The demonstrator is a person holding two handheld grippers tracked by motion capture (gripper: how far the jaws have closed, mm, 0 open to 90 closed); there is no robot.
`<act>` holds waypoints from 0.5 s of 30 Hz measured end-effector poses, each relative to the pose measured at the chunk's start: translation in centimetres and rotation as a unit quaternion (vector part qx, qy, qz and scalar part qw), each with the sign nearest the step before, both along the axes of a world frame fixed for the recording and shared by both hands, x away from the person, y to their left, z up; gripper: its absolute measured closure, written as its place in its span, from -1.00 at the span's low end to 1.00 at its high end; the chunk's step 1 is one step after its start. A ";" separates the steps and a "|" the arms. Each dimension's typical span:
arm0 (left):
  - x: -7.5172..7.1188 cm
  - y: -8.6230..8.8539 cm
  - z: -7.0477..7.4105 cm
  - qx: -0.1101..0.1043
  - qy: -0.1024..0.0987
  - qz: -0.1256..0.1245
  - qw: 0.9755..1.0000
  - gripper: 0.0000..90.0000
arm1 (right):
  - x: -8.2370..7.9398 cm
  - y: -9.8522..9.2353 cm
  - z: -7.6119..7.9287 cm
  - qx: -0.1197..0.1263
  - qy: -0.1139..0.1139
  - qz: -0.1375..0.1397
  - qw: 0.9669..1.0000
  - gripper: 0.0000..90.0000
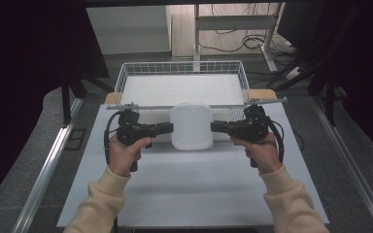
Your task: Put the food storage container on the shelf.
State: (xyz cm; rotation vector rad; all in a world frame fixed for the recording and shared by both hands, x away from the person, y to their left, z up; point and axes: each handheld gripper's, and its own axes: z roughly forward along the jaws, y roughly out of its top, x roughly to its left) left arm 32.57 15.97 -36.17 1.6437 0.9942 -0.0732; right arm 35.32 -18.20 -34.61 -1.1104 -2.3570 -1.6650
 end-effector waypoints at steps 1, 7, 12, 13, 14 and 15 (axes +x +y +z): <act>0.2 0.1 0.2 -0.002 0.001 0.000 1.000 0.77 | 0.4 0.2 0.4 0.003 -0.001 0.000 1.000 0.79; 2.3 1.1 1.8 -0.017 0.001 0.001 1.000 0.77 | 2.2 0.9 2.3 0.010 -0.008 0.002 1.000 0.79; 3.6 1.6 3.3 -0.013 -0.004 0.005 1.000 0.77 | 3.7 1.6 3.9 0.003 -0.012 0.002 1.000 0.79; 3.8 1.6 3.6 -0.013 -0.004 0.008 1.000 0.77 | 3.9 1.7 4.2 0.001 -0.011 0.001 1.000 0.79; 4.0 1.7 3.9 -0.010 -0.007 0.009 1.000 0.77 | 4.2 1.9 4.5 -0.001 -0.013 0.000 1.000 0.79; 4.1 1.7 4.1 -0.009 -0.009 0.009 1.000 0.77 | 4.4 2.0 4.7 -0.001 -0.015 -0.001 1.000 0.79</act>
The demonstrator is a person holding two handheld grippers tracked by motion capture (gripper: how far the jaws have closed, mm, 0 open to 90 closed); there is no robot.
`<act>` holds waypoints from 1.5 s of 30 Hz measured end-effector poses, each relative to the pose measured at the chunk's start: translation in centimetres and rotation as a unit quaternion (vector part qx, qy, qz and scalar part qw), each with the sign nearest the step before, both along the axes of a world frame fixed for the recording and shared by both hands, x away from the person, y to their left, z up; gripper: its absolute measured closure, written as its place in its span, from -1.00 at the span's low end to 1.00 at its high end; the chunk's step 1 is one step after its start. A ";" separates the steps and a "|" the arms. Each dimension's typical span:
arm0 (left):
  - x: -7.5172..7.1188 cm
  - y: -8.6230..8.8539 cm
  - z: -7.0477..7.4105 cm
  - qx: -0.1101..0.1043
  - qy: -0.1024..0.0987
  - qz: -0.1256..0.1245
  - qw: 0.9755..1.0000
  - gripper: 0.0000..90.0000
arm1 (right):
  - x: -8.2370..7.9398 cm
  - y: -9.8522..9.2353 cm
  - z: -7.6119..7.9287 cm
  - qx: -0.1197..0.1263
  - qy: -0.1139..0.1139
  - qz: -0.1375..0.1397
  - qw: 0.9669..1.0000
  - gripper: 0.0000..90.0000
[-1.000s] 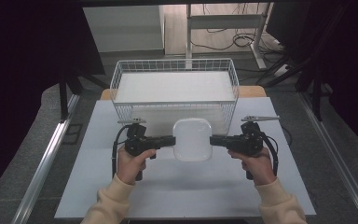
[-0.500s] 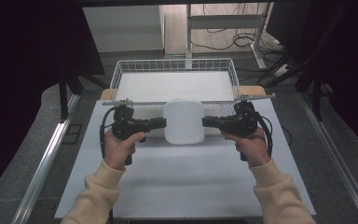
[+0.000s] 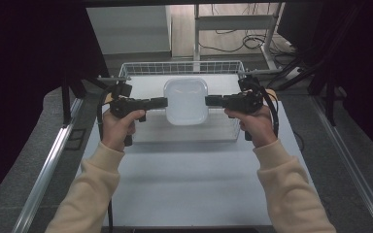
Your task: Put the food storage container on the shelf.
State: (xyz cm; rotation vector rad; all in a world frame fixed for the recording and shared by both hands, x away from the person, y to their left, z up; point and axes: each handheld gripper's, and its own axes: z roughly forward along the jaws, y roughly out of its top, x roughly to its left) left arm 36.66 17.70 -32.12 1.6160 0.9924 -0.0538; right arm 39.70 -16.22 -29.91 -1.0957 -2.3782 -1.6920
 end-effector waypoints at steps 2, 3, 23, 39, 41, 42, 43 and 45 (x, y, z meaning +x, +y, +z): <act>0.1 0.1 0.2 0.001 -0.002 0.000 1.000 0.77 | 0.1 0.1 0.2 -0.001 0.000 -0.001 1.000 0.79; 0.4 0.2 0.4 -0.001 -0.002 0.001 1.000 0.77 | 0.4 0.3 0.6 -0.003 -0.003 -0.003 1.000 0.79; 4.3 1.0 2.8 -0.002 0.022 0.004 1.000 0.77 | 4.3 1.3 2.9 -0.006 0.020 -0.009 1.000 0.79; 9.8 1.0 0.9 -0.035 0.104 -0.002 0.994 0.77 | 9.3 1.3 1.7 -0.014 0.098 -0.035 0.994 0.77; 10.6 1.1 0.9 -0.045 0.120 0.003 0.992 0.78 | 10.0 1.3 1.6 -0.010 0.111 -0.040 0.993 0.76; 10.9 1.1 0.9 -0.049 0.125 0.004 0.991 0.78 | 10.4 1.3 1.5 -0.007 0.122 -0.044 0.991 0.74; 11.5 1.2 0.8 -0.056 0.137 0.003 0.989 0.78 | 10.7 1.3 1.5 -0.005 0.130 -0.045 0.990 0.74; 12.3 1.4 0.5 -0.072 0.155 0.007 0.985 0.78 | 11.5 1.3 1.3 0.005 0.154 -0.051 0.987 0.72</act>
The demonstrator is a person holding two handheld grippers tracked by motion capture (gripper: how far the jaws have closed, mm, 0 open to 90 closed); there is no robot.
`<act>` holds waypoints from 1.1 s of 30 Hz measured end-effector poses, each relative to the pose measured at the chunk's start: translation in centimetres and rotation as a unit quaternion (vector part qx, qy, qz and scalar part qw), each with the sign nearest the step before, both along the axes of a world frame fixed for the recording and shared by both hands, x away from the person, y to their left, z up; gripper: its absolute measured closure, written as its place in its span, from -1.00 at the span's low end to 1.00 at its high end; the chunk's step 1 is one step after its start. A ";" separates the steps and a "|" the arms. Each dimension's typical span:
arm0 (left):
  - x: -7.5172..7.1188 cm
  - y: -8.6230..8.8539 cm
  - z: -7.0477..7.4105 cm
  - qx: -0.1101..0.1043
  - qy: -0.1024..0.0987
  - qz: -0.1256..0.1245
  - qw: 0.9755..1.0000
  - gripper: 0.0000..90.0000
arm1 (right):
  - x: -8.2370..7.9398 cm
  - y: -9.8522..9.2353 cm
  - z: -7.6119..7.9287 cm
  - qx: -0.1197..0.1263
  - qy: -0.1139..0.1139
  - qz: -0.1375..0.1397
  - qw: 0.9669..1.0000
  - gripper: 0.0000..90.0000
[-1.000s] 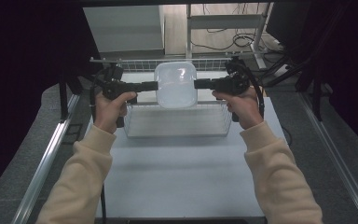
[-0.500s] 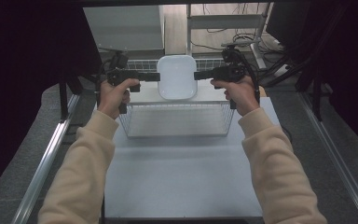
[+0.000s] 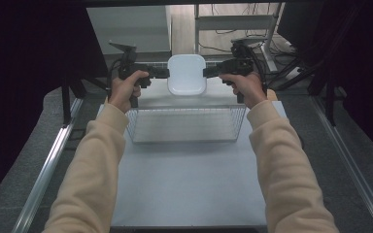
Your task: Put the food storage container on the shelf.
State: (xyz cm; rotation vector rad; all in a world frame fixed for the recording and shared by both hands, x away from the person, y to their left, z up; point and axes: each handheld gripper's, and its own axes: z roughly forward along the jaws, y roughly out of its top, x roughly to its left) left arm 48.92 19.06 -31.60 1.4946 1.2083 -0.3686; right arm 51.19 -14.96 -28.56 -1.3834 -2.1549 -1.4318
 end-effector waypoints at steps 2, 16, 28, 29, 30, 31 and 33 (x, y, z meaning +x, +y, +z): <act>0.7 0.1 -0.3 -0.013 0.013 0.003 1.000 0.77 | 0.7 0.0 -0.2 0.008 0.020 -0.007 1.000 0.70; 2.7 0.6 -2.3 -0.052 0.042 0.024 0.997 0.69 | 3.2 0.7 -1.7 0.031 0.074 -0.072 0.994 0.59; 2.4 0.3 -2.1 -0.028 0.031 0.037 0.998 0.52 | 2.8 0.8 -1.4 0.023 0.061 -0.069 0.996 0.36; 2.2 0.3 -1.9 -0.021 0.024 0.046 0.998 0.38 | 2.6 1.0 -1.3 0.020 0.053 -0.069 0.996 0.14; 2.1 0.3 -1.7 -0.017 0.017 0.054 0.998 0.23 | 2.4 1.1 -1.1 0.017 0.046 -0.075 0.996 -0.03; 1.9 0.4 -1.4 -0.011 0.009 0.064 0.998 0.09 | 2.2 1.2 -0.9 0.012 0.037 -0.078 0.996 -0.16; 1.3 0.6 -0.8 0.002 -0.010 0.076 0.997 -0.08 | 1.8 1.4 -0.5 0.012 0.014 -0.079 0.997 -0.33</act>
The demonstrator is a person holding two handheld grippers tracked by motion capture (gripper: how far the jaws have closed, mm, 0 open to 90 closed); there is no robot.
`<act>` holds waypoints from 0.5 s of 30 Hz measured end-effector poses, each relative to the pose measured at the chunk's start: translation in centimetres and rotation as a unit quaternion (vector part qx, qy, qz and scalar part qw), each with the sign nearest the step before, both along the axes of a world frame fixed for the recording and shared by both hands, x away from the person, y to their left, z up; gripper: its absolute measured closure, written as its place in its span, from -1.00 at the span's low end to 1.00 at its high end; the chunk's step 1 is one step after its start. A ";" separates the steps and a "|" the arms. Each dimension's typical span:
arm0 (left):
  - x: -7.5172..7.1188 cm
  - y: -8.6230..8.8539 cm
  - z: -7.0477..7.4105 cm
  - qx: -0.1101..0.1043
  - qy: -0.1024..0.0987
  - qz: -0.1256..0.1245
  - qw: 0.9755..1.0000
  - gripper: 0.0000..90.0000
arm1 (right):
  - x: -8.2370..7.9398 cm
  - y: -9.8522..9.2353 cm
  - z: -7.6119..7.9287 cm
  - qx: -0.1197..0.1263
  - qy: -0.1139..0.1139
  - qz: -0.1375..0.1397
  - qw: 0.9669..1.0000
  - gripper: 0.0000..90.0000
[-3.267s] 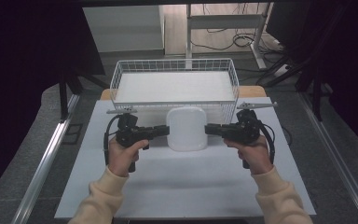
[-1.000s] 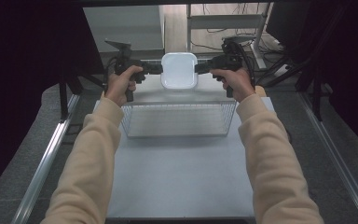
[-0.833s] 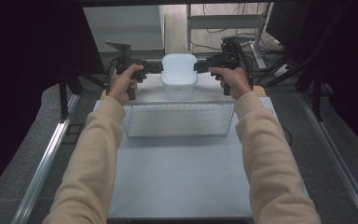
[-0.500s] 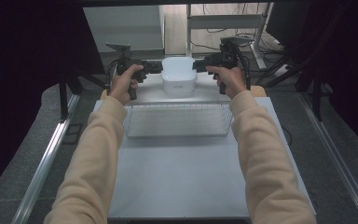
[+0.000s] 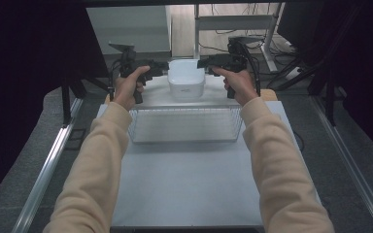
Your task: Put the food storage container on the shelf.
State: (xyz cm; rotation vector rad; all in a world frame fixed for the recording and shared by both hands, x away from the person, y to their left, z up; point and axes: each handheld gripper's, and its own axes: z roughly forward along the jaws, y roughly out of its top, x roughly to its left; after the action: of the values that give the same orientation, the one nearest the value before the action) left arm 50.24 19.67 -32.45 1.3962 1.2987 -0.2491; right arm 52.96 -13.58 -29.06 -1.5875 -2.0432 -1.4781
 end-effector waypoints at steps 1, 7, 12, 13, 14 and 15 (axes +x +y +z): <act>-0.3 0.1 0.2 0.006 -0.009 0.001 1.000 -0.12 | -0.3 0.0 0.3 -0.003 -0.009 0.001 1.000 -0.37; -2.7 1.0 1.5 0.056 -0.060 0.001 0.997 -0.25 | -1.8 -0.1 0.9 -0.016 -0.063 0.026 0.998 -0.46; -4.6 1.4 1.9 0.071 -0.087 -0.003 0.994 -0.24 | -3.1 0.1 1.2 -0.045 -0.099 0.054 0.993 -0.46; -5.2 1.4 2.0 0.082 -0.095 -0.004 0.992 -0.24 | -3.4 0.1 1.2 -0.054 -0.108 0.057 0.991 -0.46; -5.6 1.3 2.0 0.091 -0.102 -0.005 0.991 -0.24 | -3.8 0.2 1.2 -0.075 -0.118 0.064 0.988 -0.47; -6.2 1.3 2.0 0.101 -0.110 -0.008 0.989 -0.24 | -4.0 0.2 1.2 -0.085 -0.127 0.066 0.986 -0.47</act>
State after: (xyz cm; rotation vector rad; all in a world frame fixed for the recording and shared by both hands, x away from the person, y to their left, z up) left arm 44.09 20.92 -30.43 1.5580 1.1539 0.0276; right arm 48.93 -13.39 -27.83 -1.3456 -2.4220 -1.5633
